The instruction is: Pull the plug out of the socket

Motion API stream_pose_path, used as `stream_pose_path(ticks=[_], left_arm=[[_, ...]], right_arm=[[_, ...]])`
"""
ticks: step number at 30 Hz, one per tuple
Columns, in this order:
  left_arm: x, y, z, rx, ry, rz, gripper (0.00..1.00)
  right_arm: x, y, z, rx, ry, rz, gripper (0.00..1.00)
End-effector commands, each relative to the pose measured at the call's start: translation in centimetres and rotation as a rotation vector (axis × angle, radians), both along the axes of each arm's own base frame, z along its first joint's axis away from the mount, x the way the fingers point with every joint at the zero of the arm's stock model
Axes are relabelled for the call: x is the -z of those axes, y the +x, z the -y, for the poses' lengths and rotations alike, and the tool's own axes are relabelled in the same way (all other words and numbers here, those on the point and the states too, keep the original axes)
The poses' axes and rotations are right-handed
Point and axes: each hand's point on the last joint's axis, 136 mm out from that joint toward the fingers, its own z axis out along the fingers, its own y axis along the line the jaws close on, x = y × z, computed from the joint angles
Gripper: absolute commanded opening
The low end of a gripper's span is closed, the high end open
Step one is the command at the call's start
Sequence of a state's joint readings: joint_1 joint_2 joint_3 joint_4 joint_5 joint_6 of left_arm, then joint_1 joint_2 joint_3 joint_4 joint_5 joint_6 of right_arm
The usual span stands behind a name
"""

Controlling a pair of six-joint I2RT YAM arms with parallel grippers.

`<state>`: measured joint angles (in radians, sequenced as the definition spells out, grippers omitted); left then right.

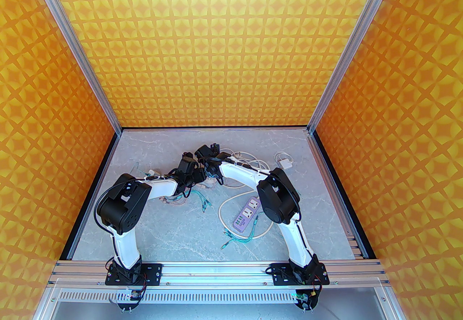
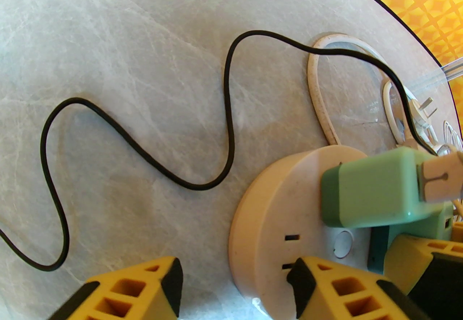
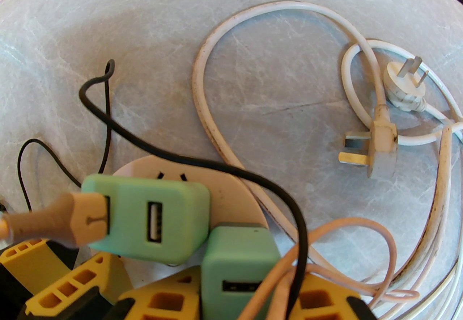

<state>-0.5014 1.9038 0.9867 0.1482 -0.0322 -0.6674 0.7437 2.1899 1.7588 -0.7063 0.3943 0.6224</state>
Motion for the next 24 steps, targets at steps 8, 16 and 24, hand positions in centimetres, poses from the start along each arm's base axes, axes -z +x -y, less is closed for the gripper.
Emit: stream_pose_path(ticks=[8, 16, 24], left_arm=[[2.8, -5.0, -0.1, 0.087, 0.016, -0.144, 0.64], [1.9, -4.6, 1.3, 0.105, -0.065, -0.127, 0.71], [6.9, -5.0, -0.4, 0.017, 0.052, -0.264, 0.57]], right_arm=[[0.8, -0.6, -3.1, -0.098, 0.119, -0.063, 0.22], [0.6, -0.8, -3.7, -0.116, 0.15, -0.07, 0.24], [0.6, -1.1, -3.9, -0.123, 0.169, -0.078, 0.24]])
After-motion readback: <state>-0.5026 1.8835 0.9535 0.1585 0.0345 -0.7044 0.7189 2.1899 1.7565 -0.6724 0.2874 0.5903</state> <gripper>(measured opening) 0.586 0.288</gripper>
